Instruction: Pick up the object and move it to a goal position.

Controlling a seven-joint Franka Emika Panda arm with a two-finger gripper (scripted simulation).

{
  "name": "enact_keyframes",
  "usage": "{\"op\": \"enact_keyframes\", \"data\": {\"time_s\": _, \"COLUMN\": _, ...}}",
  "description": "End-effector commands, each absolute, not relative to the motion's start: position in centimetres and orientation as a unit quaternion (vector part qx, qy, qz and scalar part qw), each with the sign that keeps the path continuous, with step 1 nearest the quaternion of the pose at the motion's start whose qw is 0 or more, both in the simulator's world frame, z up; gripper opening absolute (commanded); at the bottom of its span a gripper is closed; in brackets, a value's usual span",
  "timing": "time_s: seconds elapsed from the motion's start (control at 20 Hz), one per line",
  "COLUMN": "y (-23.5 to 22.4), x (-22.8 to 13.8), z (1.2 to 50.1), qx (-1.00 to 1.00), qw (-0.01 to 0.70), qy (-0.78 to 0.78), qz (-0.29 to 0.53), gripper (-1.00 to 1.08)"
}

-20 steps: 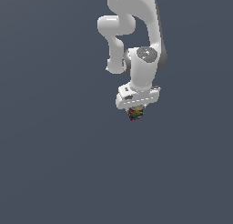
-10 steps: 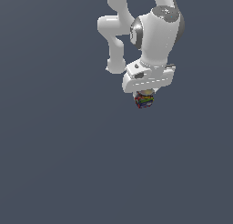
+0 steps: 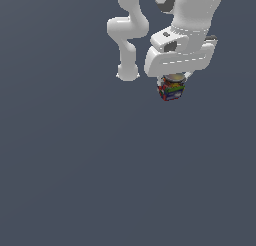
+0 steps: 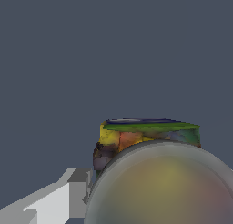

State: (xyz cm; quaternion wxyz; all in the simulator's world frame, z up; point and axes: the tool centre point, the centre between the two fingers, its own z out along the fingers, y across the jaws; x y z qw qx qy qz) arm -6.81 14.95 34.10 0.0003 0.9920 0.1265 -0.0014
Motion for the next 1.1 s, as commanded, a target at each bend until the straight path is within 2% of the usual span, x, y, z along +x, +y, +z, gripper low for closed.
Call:
{"op": "enact_keyframes", "data": {"time_s": 0.0, "y": 15.6, "x": -6.8, "z": 36.9, "qx": 0.992, "qw": 0.000, "qy": 0.126, "qz": 0.000, "gripper": -1.00}}
{"op": "enact_keyframes", "data": {"time_s": 0.5, "y": 17.8, "x": -6.4, "z": 45.5, "qx": 0.992, "qw": 0.000, "qy": 0.126, "qz": 0.000, "gripper": -1.00}}
{"op": "enact_keyframes", "data": {"time_s": 1.05, "y": 18.8, "x": -6.0, "z": 49.5, "qx": 0.992, "qw": 0.000, "qy": 0.126, "qz": 0.000, "gripper": -1.00}}
